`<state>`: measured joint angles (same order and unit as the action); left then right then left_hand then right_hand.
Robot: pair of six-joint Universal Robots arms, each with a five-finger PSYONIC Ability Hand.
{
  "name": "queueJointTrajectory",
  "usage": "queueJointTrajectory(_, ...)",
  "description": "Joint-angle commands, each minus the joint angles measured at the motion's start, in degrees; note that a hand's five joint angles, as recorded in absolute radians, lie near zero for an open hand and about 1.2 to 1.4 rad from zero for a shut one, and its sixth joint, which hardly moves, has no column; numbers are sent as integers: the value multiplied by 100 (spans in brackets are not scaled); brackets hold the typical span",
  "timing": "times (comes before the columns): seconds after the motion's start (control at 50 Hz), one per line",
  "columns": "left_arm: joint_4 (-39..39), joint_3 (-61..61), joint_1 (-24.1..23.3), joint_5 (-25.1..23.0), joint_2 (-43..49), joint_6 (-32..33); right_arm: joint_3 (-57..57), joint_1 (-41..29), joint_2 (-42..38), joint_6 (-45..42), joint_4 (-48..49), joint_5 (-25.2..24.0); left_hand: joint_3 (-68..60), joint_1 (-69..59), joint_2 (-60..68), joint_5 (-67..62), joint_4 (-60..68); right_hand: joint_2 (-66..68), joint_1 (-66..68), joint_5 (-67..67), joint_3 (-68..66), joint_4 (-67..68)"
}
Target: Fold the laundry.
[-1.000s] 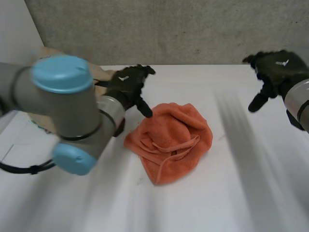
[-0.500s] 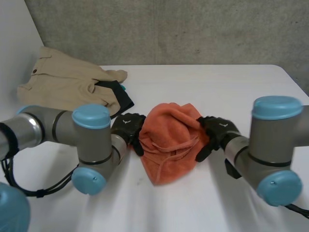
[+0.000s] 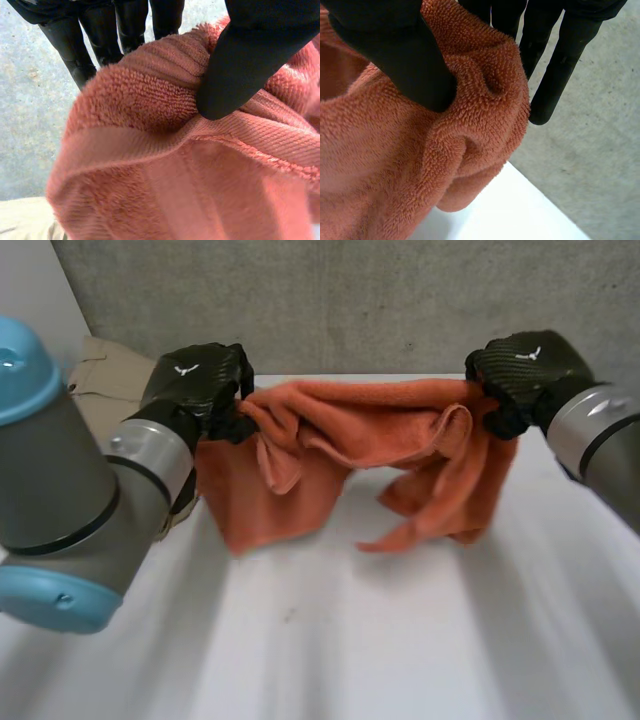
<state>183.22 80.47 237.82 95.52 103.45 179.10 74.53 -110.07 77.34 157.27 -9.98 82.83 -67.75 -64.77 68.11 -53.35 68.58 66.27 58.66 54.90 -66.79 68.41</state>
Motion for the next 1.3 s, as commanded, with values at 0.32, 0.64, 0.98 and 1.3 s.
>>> queueJointTrajectory(0.32,-366,-1226,255,-86,2495,55,-1011,-217,-2399,-2218,1489,224,-1225,-1523,1189,-1665,1142,-5196,-4435,-5059,5248,-5410)
queueJointTrajectory(0.64,170,-446,335,-95,1565,99,879,-94,-633,-471,490,1095,5232,4934,-5269,4793,-5315,-5627,-4866,-5490,5679,-5841)
queueJointTrajectory(0.98,1699,1506,36,-121,1361,2005,3252,267,-254,1192,1050,190,4761,4463,-4797,4321,-4844,-4559,-3797,-4422,4611,-4773)
queueJointTrajectory(1.3,1787,919,27,-130,2214,2279,3639,170,-860,6,2396,708,4661,4363,-4697,4222,-4744,-3853,-3092,-3716,3905,-4067)
